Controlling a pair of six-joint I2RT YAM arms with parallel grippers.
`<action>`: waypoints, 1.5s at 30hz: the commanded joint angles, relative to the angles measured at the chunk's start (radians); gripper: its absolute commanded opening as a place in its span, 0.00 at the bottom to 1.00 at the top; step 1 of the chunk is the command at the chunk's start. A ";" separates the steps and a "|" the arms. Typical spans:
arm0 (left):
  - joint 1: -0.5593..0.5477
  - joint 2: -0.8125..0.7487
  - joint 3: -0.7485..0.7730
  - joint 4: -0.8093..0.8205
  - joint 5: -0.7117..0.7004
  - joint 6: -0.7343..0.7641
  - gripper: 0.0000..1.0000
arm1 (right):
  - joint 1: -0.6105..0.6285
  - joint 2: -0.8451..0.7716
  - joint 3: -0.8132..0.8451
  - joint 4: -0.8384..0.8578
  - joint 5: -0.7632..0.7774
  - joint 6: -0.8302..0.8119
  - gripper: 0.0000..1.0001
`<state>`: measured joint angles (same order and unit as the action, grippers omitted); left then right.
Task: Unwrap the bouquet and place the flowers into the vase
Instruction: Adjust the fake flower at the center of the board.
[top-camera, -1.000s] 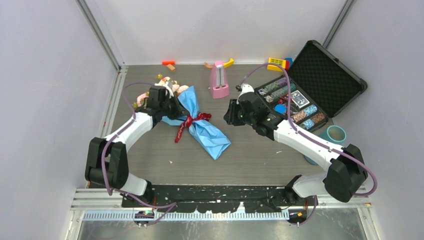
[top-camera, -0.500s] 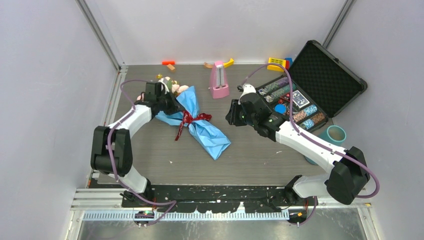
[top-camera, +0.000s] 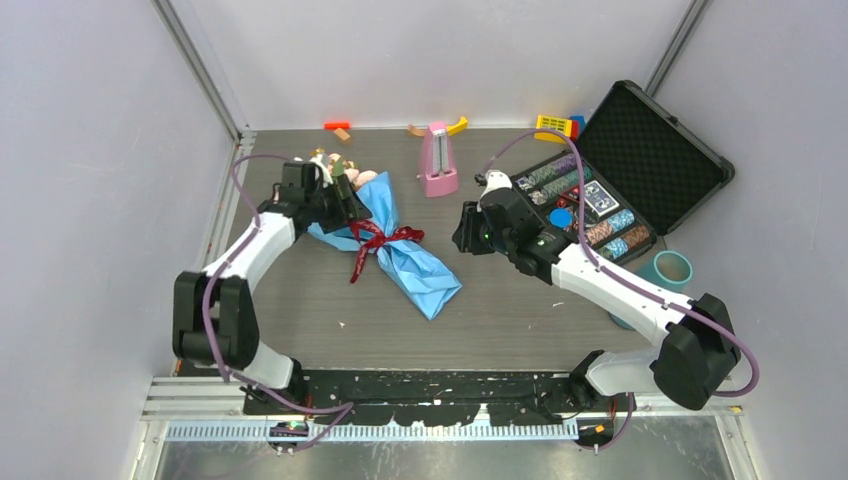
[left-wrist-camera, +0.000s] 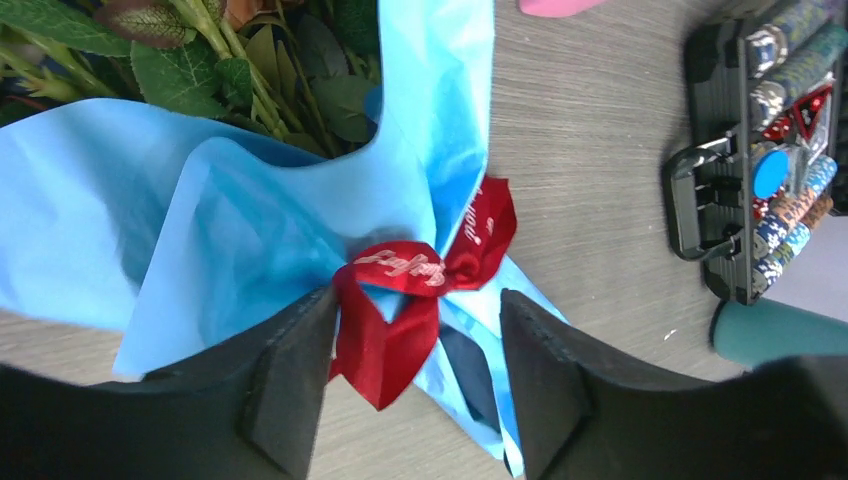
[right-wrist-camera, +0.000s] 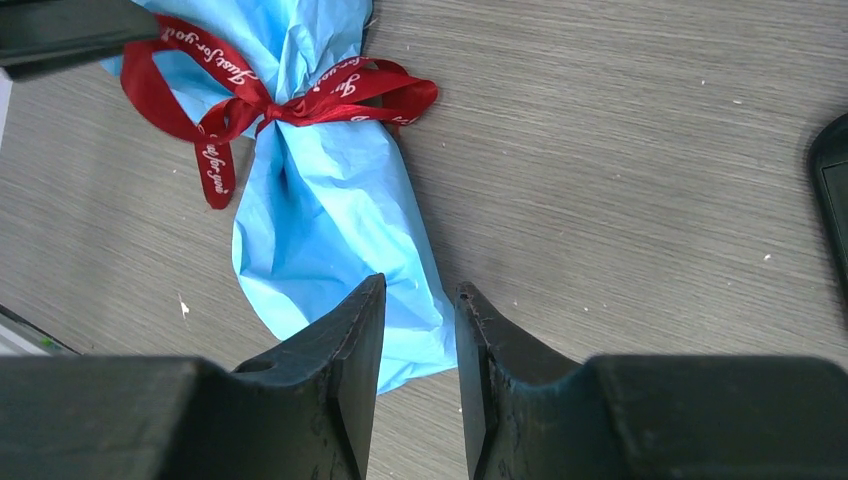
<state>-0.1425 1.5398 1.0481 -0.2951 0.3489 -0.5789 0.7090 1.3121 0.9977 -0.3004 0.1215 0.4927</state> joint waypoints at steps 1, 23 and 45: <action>0.003 -0.148 -0.014 -0.071 -0.038 0.044 0.65 | -0.002 -0.048 -0.008 0.038 0.015 -0.023 0.38; 0.001 -0.368 -0.450 0.056 0.011 -0.024 0.63 | -0.002 -0.097 -0.049 0.061 -0.011 -0.051 0.36; -0.005 -0.174 -0.415 0.239 0.010 0.056 0.47 | -0.003 -0.063 -0.049 0.086 -0.036 -0.018 0.35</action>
<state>-0.1436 1.3491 0.5949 -0.1097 0.3611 -0.5610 0.7090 1.2499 0.9478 -0.2798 0.0914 0.4625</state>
